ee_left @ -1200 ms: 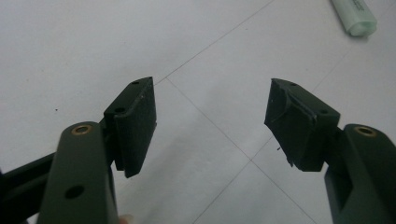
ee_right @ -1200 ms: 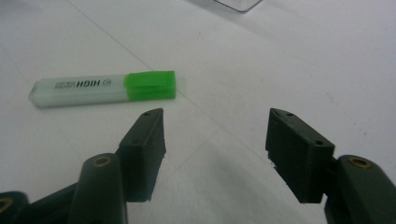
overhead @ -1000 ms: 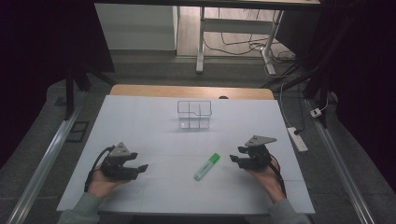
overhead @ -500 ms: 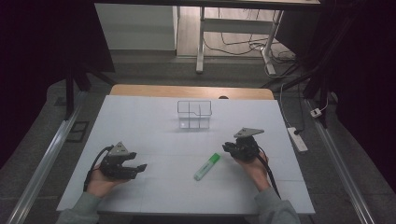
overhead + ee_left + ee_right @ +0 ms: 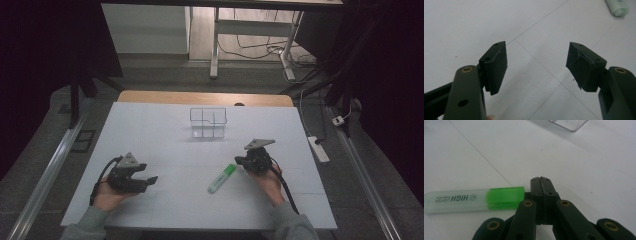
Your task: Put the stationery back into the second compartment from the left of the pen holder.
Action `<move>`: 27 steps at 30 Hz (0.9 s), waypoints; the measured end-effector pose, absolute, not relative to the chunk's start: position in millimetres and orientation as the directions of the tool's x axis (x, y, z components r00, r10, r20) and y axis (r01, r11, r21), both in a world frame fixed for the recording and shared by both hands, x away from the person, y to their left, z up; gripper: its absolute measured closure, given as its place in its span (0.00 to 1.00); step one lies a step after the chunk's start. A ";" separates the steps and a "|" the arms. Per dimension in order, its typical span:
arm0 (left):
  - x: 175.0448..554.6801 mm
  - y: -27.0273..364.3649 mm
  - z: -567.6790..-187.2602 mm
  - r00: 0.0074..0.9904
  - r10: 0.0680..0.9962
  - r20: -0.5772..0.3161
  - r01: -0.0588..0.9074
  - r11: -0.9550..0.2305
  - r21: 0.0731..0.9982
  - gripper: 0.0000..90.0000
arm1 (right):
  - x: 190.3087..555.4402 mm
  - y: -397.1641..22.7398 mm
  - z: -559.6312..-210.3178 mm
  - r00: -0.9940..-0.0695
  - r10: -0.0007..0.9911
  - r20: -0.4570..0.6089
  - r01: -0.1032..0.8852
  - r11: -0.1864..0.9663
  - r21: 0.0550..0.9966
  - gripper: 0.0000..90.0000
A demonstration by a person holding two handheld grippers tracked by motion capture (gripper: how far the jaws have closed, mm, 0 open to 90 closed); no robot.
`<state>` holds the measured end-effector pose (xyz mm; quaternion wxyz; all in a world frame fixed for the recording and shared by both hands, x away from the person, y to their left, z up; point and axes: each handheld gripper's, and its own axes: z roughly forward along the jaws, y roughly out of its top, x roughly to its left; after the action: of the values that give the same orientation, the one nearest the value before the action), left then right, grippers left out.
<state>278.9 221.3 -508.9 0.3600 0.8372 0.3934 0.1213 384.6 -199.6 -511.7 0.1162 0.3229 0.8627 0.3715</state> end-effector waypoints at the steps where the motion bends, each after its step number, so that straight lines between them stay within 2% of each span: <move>1: 279.0 221.4 -508.9 0.661 0.746 -0.080 0.571 -0.432 0.698 0.37 | 384.7 -199.3 -512.1 -0.765 0.643 0.040 0.471 0.517 0.715 0.99; 19: 279.1 225.0 -507.5 0.655 0.751 -0.082 0.574 -0.424 0.701 0.36 | 384.9 -190.5 -521.9 -0.780 0.624 0.046 0.486 0.557 0.673 0.98; 27: 278.4 225.5 -506.9 0.654 0.753 -0.081 0.574 -0.423 0.702 0.36 | 373.6 -180.1 -522.0 -0.810 0.584 0.051 0.465 0.587 0.663 0.98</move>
<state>278.4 225.5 -506.9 0.3616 0.8343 0.3974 0.1237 373.6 -180.1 -522.0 0.0863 0.2955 0.8867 0.3450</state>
